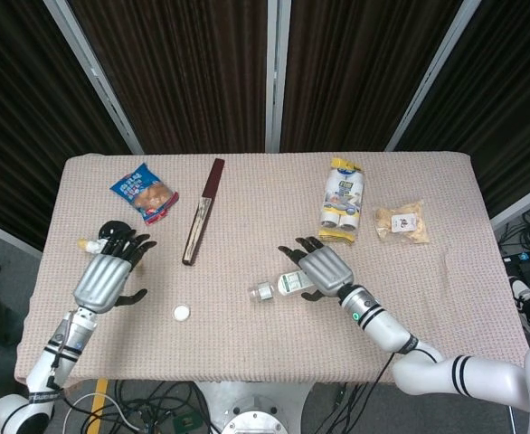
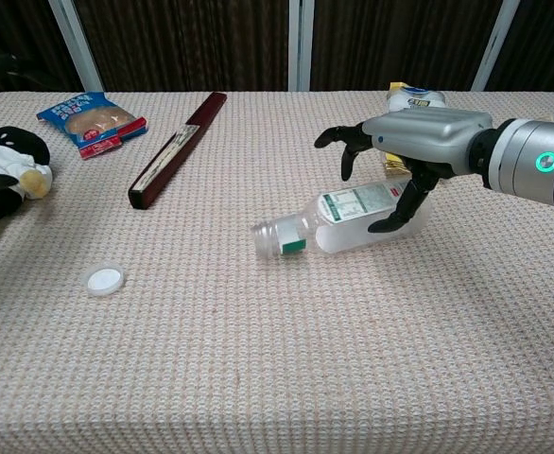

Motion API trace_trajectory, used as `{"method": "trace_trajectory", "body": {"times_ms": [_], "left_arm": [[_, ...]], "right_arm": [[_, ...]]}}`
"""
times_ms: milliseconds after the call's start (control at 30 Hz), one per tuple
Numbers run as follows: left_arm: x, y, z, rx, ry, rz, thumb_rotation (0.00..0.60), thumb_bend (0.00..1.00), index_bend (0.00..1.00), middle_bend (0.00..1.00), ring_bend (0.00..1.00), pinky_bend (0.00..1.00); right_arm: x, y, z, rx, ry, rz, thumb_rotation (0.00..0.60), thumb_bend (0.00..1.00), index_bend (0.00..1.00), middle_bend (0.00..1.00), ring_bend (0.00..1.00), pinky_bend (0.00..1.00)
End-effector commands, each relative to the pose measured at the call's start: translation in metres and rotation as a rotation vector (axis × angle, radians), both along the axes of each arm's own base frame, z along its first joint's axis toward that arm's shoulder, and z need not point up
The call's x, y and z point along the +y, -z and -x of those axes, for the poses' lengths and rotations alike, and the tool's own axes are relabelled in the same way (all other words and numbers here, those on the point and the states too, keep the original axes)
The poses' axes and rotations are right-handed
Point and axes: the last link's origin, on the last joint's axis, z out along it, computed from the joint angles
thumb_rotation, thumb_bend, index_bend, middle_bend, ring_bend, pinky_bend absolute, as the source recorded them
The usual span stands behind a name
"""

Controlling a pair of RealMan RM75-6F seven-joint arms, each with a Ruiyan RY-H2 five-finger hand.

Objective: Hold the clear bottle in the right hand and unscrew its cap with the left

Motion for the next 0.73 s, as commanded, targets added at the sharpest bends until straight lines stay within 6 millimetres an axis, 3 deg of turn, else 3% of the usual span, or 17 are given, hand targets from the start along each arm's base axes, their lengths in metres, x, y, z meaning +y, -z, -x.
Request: {"method": "trace_trajectory", "body": {"times_ms": [33,267,400,567,733], "left_arm": [[-0.007,-0.025,0.014,-0.028,-0.028,-0.070,0.600,0.19,0.14,0.09,0.04,0.01],[-0.029,-0.062,0.059,-0.023,-0.122,-0.203,0.600,0.18,0.14,0.09,0.04,0.01],[-0.046,-0.077,0.088,-0.006,-0.200,-0.261,0.600,0.15,0.14,0.09,0.04,0.01],[-0.073,-0.091,0.116,-0.015,-0.279,-0.315,0.600,0.12,0.14,0.09,0.04,0.01],[-0.102,-0.091,0.125,-0.014,-0.330,-0.335,0.600,0.12,0.15,0.09,0.04,0.01]], "right_arm": [[0.003,-0.008,0.004,-0.016,0.008,0.014,0.600,0.33,0.00,0.10,0.00,0.00],[0.018,-0.062,0.044,-0.121,0.094,0.143,0.600,0.30,0.00,0.12,0.00,0.00],[0.042,-0.106,0.081,-0.131,0.133,0.279,0.600,0.25,0.00,0.13,0.00,0.01],[0.080,-0.151,0.119,-0.158,0.215,0.398,0.600,0.26,0.00,0.14,0.00,0.01],[0.113,-0.178,0.139,-0.185,0.266,0.479,0.600,0.26,0.00,0.15,0.00,0.01]]}}
